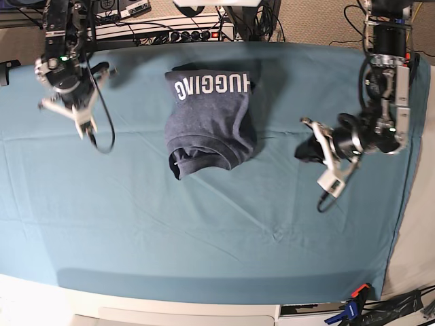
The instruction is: Fold the T-shirt properly
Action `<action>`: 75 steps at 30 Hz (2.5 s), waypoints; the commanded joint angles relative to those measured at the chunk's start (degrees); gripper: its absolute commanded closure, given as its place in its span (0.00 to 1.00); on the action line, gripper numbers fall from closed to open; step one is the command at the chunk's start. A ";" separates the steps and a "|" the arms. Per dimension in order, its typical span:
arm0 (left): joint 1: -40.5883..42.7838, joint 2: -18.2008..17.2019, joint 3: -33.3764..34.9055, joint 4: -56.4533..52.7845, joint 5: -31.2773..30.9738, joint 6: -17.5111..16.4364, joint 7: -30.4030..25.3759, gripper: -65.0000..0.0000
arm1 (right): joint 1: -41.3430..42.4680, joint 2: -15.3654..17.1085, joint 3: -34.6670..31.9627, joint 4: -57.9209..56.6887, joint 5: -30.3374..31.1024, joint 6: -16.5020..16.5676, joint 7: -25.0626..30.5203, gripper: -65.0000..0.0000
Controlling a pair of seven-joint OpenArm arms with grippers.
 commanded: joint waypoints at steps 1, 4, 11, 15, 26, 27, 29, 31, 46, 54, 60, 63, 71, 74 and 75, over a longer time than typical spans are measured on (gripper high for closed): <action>-0.68 -1.73 -1.57 2.14 -0.74 -0.20 -0.35 1.00 | -0.46 0.85 2.01 2.56 -0.31 -0.22 0.50 1.00; 1.99 -5.03 -4.20 6.12 -0.72 -0.17 0.42 1.00 | -3.17 0.85 5.49 6.84 0.61 -0.24 1.07 1.00; 14.91 -11.87 -14.43 15.34 -0.74 0.04 1.44 1.00 | -13.07 0.85 10.58 12.81 0.52 -0.24 0.26 1.00; 26.93 -13.20 -23.26 18.10 -1.99 0.02 2.40 1.00 | -20.33 0.85 13.00 14.12 0.52 -0.24 -0.52 1.00; 58.90 -6.45 -42.45 18.38 -11.47 -4.83 5.95 1.00 | -36.68 0.83 15.96 14.12 0.55 -0.24 -0.46 1.00; 61.00 -5.77 -42.58 18.34 -11.67 -4.98 5.92 1.00 | -37.66 0.72 15.96 14.12 0.55 -0.24 -0.22 1.00; 64.74 -4.39 -42.51 18.08 -11.67 -4.98 5.90 1.00 | -39.15 0.52 15.96 14.12 0.57 -0.26 0.46 1.00; 67.82 -3.17 -42.51 17.40 -11.67 -4.98 5.86 1.00 | -40.11 0.55 15.96 13.31 0.96 -0.24 1.66 1.00; 55.67 -0.85 -18.64 -15.43 16.11 2.40 -11.67 1.00 | -16.41 2.64 15.91 -49.70 6.03 2.47 9.88 1.00; 40.06 -0.81 -5.18 -39.10 24.37 8.02 -21.53 1.00 | -3.32 5.31 15.91 -76.72 4.87 2.95 24.30 1.00; 31.17 -0.31 6.99 -52.52 31.19 12.35 -33.00 1.00 | 3.41 4.11 15.82 -90.38 -4.11 3.13 37.27 1.00; 27.47 2.25 12.24 -59.71 36.44 18.99 -41.07 1.00 | 5.11 2.21 15.78 -96.15 -8.52 2.54 47.45 1.00; 19.41 13.49 17.11 -72.67 38.36 27.19 -48.65 1.00 | 10.36 -8.52 15.30 -104.72 -15.13 -5.11 56.87 1.00; 16.79 17.84 17.11 -73.94 38.36 28.98 -47.67 1.00 | 12.79 -12.07 12.20 -105.70 -10.99 -5.22 57.59 1.00; 15.96 19.15 17.09 -74.12 38.34 29.35 -47.01 1.00 | 13.51 -13.00 10.84 -105.68 -8.09 -5.20 57.51 1.00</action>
